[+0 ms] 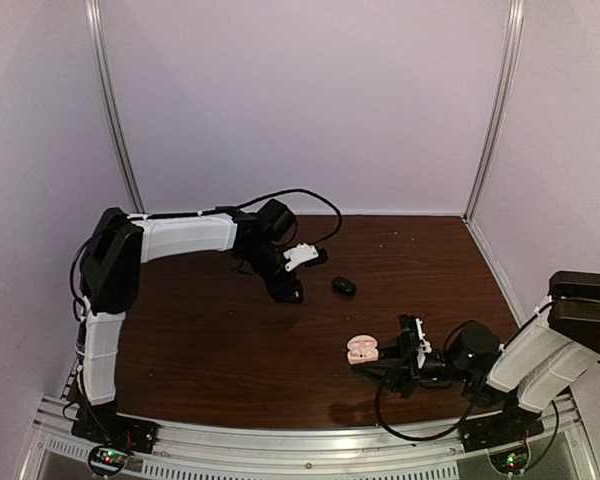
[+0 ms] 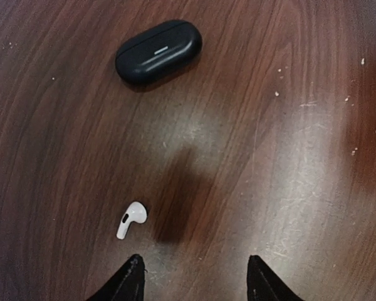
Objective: Insert the wireless bluetooth earbuds into the charging case
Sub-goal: Move the right earbud to the center of the board.
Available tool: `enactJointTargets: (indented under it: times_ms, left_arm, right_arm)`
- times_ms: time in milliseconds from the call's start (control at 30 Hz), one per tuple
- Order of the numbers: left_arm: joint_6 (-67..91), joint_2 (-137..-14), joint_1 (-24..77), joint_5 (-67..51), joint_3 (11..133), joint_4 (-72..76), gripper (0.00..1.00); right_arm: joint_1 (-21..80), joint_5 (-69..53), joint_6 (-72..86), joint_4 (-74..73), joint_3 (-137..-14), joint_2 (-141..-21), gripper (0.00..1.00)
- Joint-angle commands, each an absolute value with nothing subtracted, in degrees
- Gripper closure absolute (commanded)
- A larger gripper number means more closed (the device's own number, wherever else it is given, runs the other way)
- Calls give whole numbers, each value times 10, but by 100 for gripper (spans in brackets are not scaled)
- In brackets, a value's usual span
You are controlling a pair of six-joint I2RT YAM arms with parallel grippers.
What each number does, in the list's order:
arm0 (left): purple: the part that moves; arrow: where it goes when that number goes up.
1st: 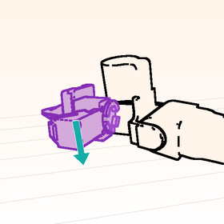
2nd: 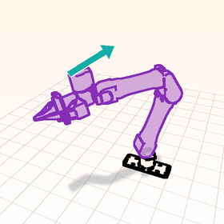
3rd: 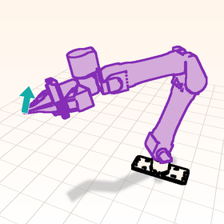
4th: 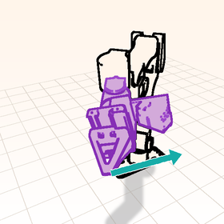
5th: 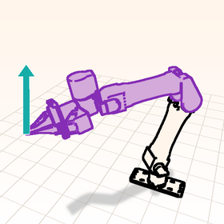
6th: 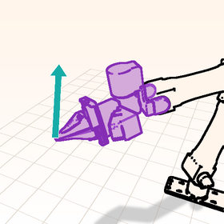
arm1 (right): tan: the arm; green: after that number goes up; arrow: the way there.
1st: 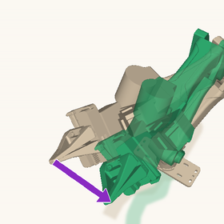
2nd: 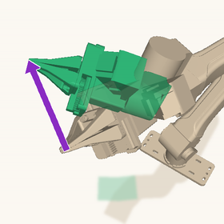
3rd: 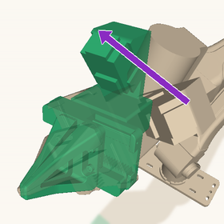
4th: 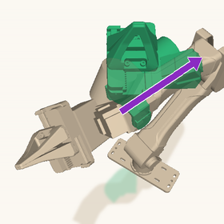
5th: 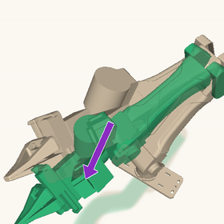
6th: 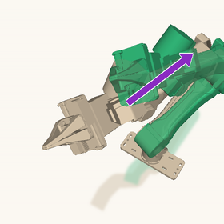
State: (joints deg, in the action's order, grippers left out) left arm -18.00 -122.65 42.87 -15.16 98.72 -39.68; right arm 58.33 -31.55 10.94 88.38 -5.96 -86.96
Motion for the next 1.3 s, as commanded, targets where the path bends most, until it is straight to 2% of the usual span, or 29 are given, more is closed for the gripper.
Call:
enactJointTargets:
  times_ms: [0,500,700,900,1000,1133,1200,1267]
  left_arm:
    - [-215,-1266,414,-135,1038,-432,43]
    - [-222,-1350,394,-133,1130,-438,44]
    - [-222,-1369,394,-146,1143,-444,53]
    - [-221,-1383,394,-160,1144,-444,55]
    - [-219,-1388,394,-165,1143,-445,60]
    - [-216,-1386,394,-189,1132,-457,73]
    - [-201,-1375,394,-190,1107,-454,81]
    - [-183,-1354,394,-182,1067,-437,84]
  right_arm:
    - [579,-322,114,933,-53,-872,100]
    - [578,-328,116,952,-58,-893,100]
    - [578,-331,114,952,-62,-900,100]
    - [578,-332,115,957,-61,-904,100]
    - [578,-331,114,957,-58,-904,100]
    - [578,-330,114,961,-58,-907,100]
    - [578,-330,114,964,-60,-907,100]
    - [578,-330,115,965,-58,-908,100]
